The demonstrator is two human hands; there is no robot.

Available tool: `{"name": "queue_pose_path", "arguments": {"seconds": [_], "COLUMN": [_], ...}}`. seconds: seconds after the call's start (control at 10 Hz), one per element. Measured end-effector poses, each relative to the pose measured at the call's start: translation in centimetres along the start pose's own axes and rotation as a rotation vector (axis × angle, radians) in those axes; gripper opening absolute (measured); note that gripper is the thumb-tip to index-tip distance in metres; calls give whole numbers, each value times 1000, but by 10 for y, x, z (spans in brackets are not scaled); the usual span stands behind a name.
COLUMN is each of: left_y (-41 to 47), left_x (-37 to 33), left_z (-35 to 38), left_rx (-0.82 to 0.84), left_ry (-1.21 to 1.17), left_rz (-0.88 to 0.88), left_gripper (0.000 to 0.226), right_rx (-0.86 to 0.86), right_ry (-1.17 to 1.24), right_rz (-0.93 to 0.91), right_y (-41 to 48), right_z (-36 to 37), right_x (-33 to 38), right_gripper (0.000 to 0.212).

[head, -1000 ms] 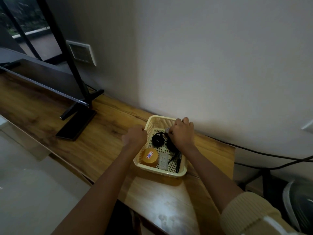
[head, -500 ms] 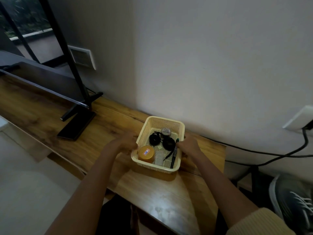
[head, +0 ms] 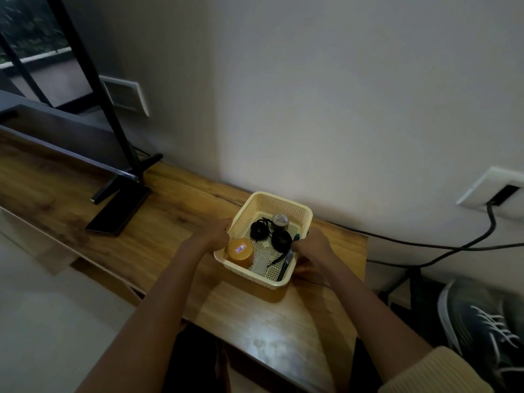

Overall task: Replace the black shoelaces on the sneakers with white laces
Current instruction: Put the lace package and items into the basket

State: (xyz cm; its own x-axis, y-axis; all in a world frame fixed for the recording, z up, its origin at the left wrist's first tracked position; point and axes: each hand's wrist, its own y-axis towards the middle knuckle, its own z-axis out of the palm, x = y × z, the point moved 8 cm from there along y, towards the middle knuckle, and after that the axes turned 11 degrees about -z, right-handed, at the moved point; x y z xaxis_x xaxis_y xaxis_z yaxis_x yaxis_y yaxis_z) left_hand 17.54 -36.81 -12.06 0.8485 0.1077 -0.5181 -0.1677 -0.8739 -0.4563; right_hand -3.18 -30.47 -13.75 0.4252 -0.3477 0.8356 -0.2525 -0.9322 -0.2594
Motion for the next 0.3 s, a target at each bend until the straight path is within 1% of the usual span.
{"name": "queue_pose_path", "arguments": {"seconds": [0.1, 0.2, 0.3], "left_y": [-3, -13, -59], "left_x": [0, -13, -53], "left_z": [-4, -31, -48], "left_rx": [-9, -216, -440], "left_ry": [50, 74, -124], "left_rz": [-37, -39, 187], "left_gripper": [51, 60, 40], "right_rx": [-4, -93, -101], "right_ry": [-178, -325, -363], "right_rz": [-48, -97, -148], "right_y": [-2, -14, -48], "right_z": [-12, -46, -69], "right_x": [12, 33, 48], "right_gripper": [29, 31, 27]}}
